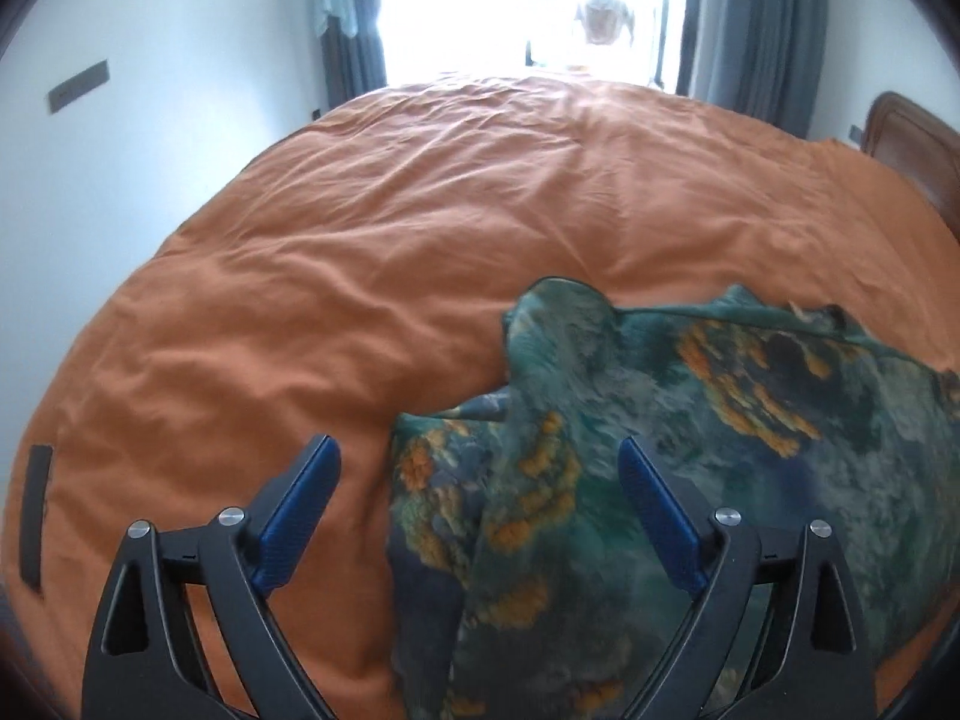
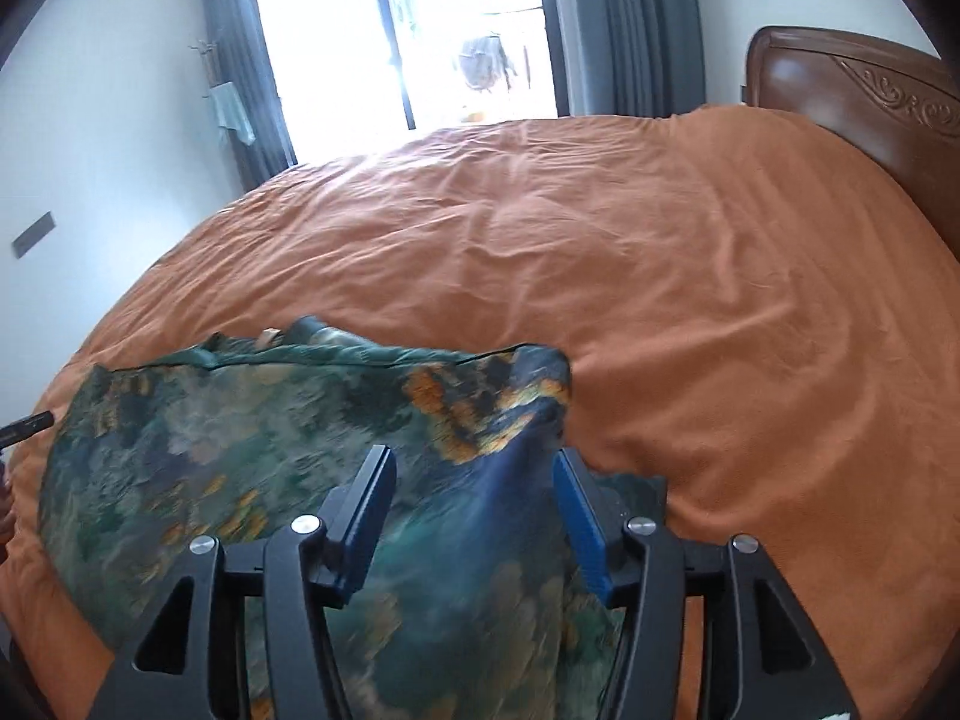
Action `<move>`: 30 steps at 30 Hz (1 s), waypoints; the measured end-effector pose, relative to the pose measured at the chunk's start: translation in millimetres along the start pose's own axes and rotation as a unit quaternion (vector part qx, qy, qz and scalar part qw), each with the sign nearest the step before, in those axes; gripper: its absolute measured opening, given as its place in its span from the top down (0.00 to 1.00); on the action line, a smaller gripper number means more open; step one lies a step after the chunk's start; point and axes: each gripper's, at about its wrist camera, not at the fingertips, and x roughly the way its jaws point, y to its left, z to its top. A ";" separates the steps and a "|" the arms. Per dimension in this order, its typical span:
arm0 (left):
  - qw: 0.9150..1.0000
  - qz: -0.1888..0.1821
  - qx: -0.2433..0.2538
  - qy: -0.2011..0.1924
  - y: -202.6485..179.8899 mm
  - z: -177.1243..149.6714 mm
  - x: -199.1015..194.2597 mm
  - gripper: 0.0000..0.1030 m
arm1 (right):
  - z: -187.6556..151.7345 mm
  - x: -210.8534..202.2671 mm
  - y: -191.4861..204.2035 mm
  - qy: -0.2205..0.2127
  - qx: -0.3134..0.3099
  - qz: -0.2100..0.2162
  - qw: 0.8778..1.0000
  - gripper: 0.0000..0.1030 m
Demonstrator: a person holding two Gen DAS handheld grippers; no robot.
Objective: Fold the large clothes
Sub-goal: 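Open both grippers and withdraw from the folded jacket bundle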
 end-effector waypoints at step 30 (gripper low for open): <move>0.983 -0.082 0.147 0.068 -218.7 -9.2 42.5 0.06 | -192.7 -66.4 25.7 -0.025 0.072 0.093 0.993 0.36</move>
